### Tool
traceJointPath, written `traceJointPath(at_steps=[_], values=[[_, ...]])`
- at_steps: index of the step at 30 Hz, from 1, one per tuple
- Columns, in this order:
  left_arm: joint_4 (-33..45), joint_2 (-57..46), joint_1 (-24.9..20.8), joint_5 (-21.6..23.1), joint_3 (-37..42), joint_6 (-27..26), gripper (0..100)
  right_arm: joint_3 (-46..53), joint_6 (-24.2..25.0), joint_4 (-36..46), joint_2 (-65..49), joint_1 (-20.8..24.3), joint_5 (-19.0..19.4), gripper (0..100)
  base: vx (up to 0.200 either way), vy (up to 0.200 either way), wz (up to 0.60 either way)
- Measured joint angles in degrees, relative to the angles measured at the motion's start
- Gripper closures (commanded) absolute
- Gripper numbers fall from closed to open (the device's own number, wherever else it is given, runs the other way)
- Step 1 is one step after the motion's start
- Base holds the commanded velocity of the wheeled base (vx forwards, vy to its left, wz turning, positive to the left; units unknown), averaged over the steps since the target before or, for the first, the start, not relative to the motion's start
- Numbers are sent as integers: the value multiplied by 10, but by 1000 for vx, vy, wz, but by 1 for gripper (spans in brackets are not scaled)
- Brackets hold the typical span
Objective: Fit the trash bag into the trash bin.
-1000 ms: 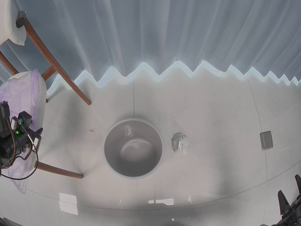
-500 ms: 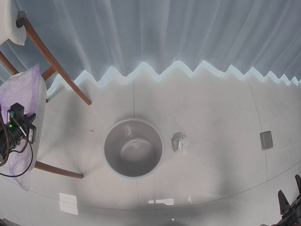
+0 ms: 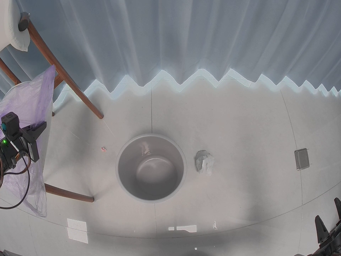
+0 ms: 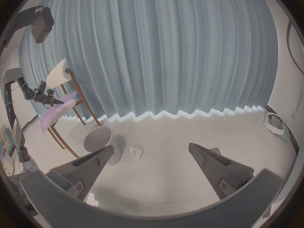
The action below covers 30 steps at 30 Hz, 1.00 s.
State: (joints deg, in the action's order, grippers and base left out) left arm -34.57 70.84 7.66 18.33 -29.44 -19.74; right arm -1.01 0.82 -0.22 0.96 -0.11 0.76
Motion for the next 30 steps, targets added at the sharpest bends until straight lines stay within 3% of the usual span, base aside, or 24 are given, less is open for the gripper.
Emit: traceJointPath(at_steps=[11, 30], values=[[0, -36, -52, 4, 2, 125, 100, 0, 2, 0, 0, 0, -2, 0, 0, 0, 0], [1, -66, -276, -25, -34, 319, 100, 0, 4, 1, 0, 0, -3, 0, 0, 0, 0]])
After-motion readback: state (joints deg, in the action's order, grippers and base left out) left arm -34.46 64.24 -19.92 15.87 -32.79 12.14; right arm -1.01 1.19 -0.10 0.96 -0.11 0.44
